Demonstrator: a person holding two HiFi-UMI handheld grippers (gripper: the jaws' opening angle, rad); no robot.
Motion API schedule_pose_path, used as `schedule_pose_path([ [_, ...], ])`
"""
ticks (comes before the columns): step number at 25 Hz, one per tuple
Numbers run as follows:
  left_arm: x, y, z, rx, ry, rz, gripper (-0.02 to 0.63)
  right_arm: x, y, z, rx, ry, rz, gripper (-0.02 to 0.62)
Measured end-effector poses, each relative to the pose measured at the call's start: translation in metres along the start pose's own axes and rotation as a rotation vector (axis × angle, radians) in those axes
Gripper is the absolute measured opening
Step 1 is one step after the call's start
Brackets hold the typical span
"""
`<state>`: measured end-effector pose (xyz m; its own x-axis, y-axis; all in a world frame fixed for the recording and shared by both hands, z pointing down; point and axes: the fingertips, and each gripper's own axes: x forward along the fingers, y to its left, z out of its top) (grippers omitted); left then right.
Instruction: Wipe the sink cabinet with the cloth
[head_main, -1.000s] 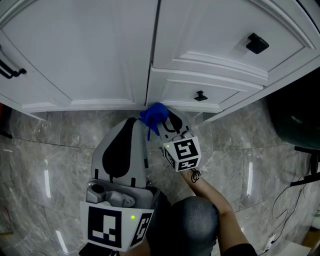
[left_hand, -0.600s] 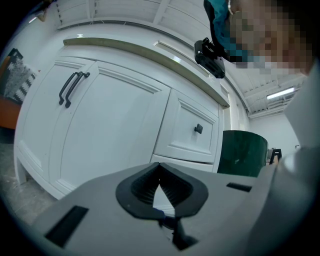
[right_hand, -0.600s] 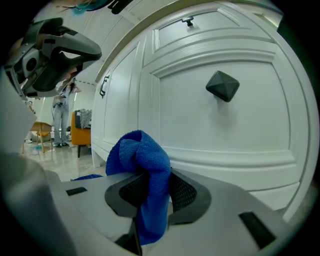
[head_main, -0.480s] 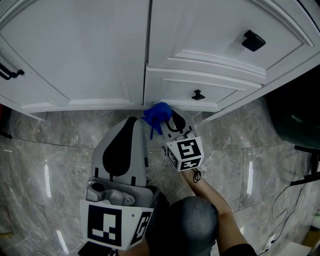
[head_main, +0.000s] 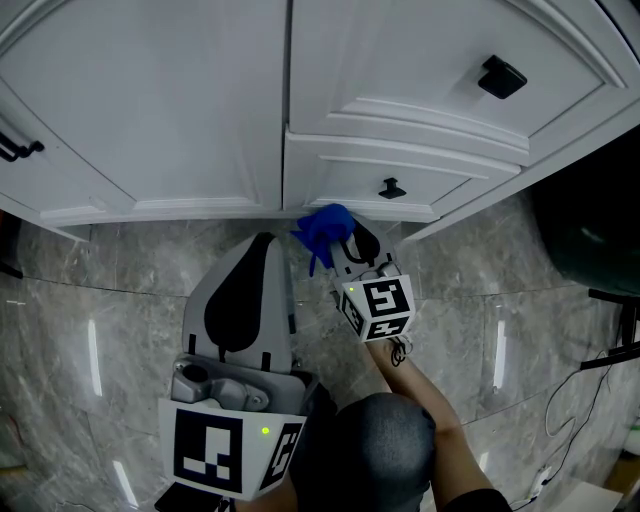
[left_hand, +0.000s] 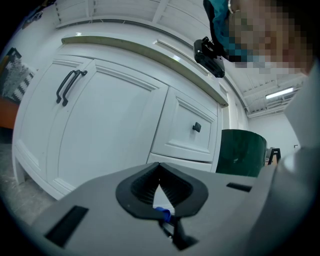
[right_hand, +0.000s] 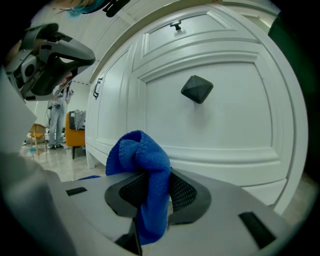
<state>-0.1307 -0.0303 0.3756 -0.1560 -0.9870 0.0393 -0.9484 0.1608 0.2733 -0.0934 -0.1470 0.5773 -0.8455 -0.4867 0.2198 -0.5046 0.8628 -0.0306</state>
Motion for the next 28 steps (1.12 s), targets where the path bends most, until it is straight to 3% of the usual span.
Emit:
schedule_pose_path([
  [13, 0.002, -0.004, -0.002, 0.004, 0.007, -0.006, 0.000, -0.010, -0.021, -0.004, -0.006, -0.004, -0.051, 0.114],
  [28, 0.003, -0.010, -0.002, 0.012, 0.006, -0.016, 0.000, -0.032, -0.066, -0.012, 0.002, -0.005, -0.181, 0.114],
])
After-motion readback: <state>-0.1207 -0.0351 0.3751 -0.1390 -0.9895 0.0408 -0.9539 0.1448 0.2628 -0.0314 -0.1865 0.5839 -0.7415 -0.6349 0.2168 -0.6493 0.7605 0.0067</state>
